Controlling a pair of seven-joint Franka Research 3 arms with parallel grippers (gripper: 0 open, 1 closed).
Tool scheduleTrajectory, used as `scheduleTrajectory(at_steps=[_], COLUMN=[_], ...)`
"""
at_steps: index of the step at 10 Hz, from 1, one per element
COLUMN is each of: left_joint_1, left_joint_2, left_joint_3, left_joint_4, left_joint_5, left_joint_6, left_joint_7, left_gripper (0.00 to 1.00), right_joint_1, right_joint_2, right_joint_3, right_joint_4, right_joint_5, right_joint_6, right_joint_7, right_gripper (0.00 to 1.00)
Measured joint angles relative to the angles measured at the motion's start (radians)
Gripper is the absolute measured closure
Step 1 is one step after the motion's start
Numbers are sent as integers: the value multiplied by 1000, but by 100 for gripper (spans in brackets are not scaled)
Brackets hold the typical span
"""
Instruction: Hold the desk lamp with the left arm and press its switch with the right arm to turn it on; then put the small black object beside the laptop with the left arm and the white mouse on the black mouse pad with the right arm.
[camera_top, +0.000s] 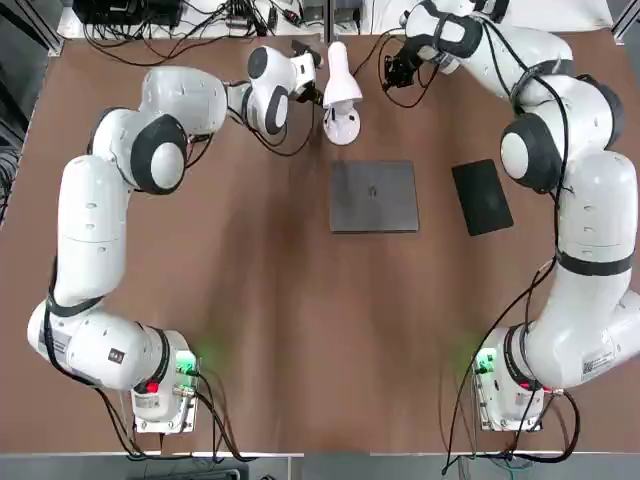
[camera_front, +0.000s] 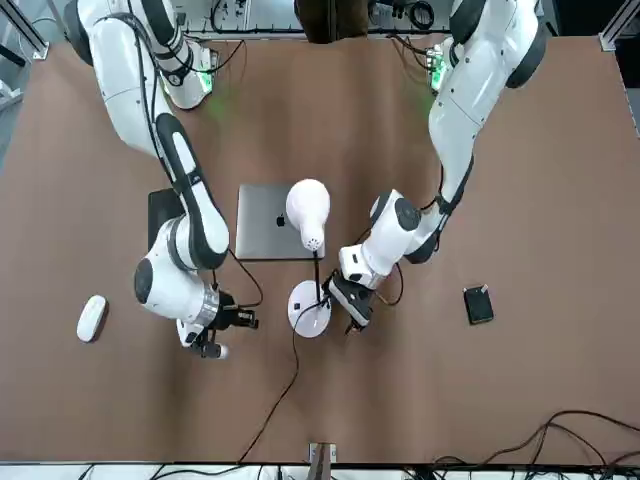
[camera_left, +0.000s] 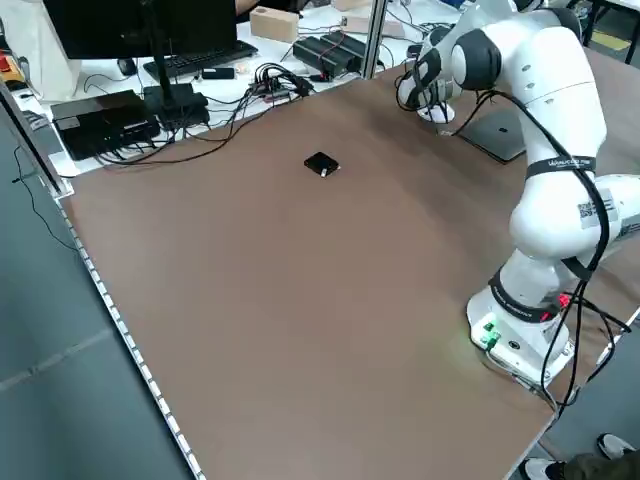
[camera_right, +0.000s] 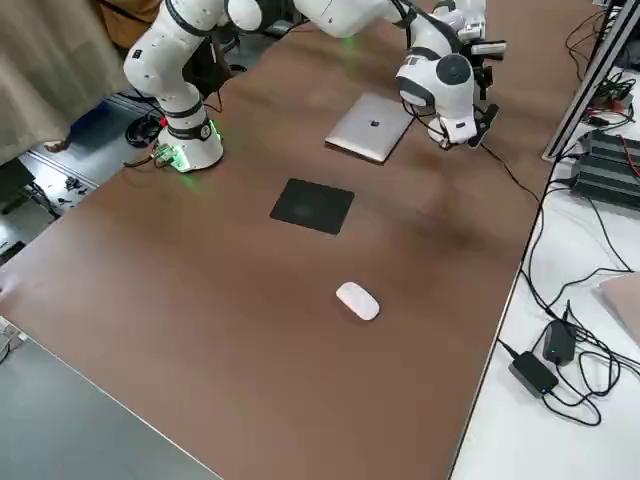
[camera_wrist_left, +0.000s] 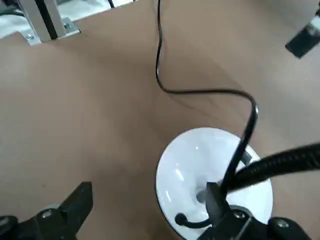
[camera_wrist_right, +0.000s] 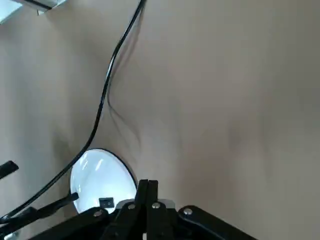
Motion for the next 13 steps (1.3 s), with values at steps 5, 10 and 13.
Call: scheduleTrajectory(at_steps=[5,10,13], left_joint_1=[-5,-5,0], left_joint_2=[0,-3,-10], left_joint_3=[0,-26,-44], left_joint_4=[-62,-107,-98], left_joint_5=[0,1,1], left_joint_6=[3,11,35], left_joint_7=[1,2,-4], left_gripper=[0,0,1], right_joint_1=[-12,11,12], right_joint_2=[0,0,0], right_joint_3=[1,6,5], right_joint_4=[0,0,0], right_joint_5=[0,0,1], right_joint_6=[-12,-12,-12], right_joint_7=[0,0,0], right_gripper=[99,99,99])
